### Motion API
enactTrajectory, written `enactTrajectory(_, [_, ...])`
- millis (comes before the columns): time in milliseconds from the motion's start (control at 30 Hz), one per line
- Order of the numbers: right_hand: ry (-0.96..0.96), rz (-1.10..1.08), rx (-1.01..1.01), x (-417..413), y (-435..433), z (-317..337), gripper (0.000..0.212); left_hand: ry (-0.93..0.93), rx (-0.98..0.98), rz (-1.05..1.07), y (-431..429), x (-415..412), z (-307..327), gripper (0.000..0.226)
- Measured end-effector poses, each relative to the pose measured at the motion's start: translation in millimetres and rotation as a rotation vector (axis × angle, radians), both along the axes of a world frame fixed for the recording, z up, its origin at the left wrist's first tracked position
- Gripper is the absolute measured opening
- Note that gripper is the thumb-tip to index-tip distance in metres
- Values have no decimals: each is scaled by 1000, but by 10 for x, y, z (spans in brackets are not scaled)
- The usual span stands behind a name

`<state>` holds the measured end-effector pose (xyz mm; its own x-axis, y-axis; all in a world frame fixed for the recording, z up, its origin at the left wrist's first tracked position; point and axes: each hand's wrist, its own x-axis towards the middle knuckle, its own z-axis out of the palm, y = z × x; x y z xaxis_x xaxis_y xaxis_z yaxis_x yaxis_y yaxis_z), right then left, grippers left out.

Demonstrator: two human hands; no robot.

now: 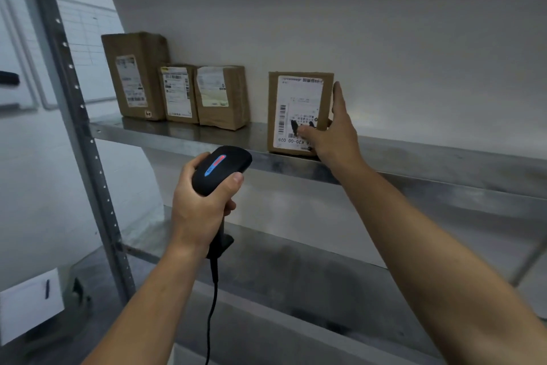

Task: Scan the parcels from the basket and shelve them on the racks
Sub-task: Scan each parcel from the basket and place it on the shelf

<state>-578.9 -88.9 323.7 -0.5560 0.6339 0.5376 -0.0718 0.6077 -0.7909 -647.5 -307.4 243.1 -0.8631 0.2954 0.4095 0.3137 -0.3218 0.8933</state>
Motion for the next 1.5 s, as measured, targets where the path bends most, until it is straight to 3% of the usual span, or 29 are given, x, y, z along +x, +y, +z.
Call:
enactTrajectory(567, [-83,-67,-51,-1028,-134,304,110,70,12,-117,21,-1204,308,41])
enactTrajectory(800, [-100,-140,-60,-1385,-164,275,107,54,44,-213,-15,-1592,314,48])
enactTrajectory(1000, [-127,-206,-15,-1508,-189,305,106,52,43,-278,14,-1804,255,68])
enactTrajectory(1200, [-110,-229,-12,-1493,-199,263,106,55,45,-335,47,-1861,217,51])
enactTrajectory(1367, [-121,-246,30,-1320,-215,259,93,62,47,-353,124,-1798,228,69])
enactTrajectory(1500, [-157,-310,190,-1020,-171,267,73,79,69,-391,247,-1591,293,54])
